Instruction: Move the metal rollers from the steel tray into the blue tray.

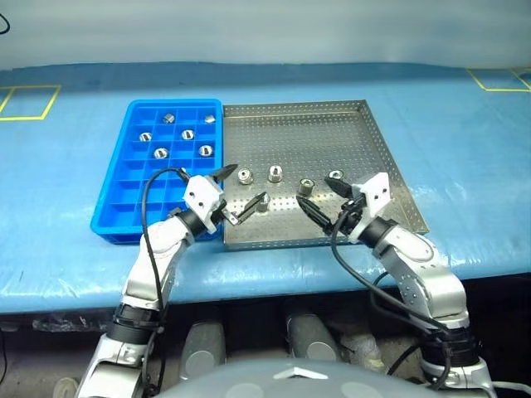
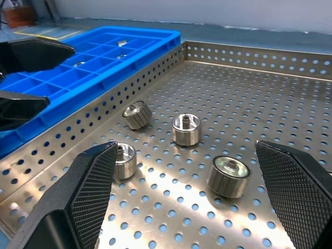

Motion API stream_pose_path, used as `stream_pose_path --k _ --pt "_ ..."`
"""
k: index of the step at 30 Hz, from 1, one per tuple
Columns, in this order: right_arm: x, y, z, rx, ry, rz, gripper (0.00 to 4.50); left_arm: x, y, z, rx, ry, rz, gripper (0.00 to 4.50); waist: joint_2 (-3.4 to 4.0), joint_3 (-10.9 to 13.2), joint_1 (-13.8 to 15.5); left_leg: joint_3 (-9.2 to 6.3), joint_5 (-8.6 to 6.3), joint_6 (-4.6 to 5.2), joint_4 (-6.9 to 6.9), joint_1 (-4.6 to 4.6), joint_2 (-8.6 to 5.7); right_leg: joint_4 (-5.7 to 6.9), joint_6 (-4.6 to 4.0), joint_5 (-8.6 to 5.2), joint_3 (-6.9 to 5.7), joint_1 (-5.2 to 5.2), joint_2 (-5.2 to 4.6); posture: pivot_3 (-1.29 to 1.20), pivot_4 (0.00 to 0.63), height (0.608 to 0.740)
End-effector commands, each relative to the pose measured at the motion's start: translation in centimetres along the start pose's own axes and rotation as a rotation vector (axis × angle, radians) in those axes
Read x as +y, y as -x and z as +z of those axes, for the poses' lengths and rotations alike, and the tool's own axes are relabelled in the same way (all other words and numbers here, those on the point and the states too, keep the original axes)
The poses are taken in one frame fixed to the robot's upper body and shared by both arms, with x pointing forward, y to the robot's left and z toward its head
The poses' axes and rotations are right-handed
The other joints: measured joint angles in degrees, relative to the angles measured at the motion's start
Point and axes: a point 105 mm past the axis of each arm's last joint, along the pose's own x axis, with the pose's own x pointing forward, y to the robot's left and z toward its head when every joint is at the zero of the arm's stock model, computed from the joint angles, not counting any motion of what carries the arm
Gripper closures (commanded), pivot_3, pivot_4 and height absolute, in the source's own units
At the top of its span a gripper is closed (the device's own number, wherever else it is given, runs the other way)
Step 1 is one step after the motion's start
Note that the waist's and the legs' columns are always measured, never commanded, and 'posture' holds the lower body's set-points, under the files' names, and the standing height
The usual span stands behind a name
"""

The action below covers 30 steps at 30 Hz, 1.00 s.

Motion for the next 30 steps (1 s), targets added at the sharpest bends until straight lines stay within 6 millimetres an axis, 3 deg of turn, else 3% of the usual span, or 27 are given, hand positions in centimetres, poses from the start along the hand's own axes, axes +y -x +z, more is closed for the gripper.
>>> stream_pose_path --k 1,6,26,30 --pt "-0.2 0.5 1.2 -0.037 0.053 -0.023 0.02 -0.3 -0.4 0.9 -0.037 0.005 -0.025 0.0 0.0 0.0 -0.16 0.0 0.0 0.0 0.0 0.0 0.0 0.0 0.0 0.0 0.0 0.0 0.0 -0.08 0.15 0.74" --pt "-0.4 0.7 1.0 -0.03 0.027 -0.047 0.02 -0.2 -0.7 -0.3 0.018 -0.022 -0.035 0.0 0.01 0.0 -0.48 0.0 0.0 0.0 0.0 0.02 0.01 0.02 0.0 0.0 0.0 0.0 0.02 -0.09 0.15 0.74" --pt "-0.9 -0.3 0.8 -0.008 0.02 -0.125 0.02 -0.2 -1.4 -1.4 0.103 0.036 0.015 0.0 0.0 0.0 -0.56 0.0 0.0 0.0 0.01 0.0 0.01 0.01 0.0 0.0 0.0 0.0 0.01 -0.08 0.15 0.74" --pt "-0.9 -0.1 0.6 -0.004 0.015 -0.127 0.02 -0.1 -2.6 -1.4 0.146 0.048 0.032 0.0 0.0 0.0 -0.55 -0.01 0.0 0.0 0.01 0.0 0.0 0.01 0.01 0.0 0.0 0.0 0.01 -0.09 0.15 0.74"
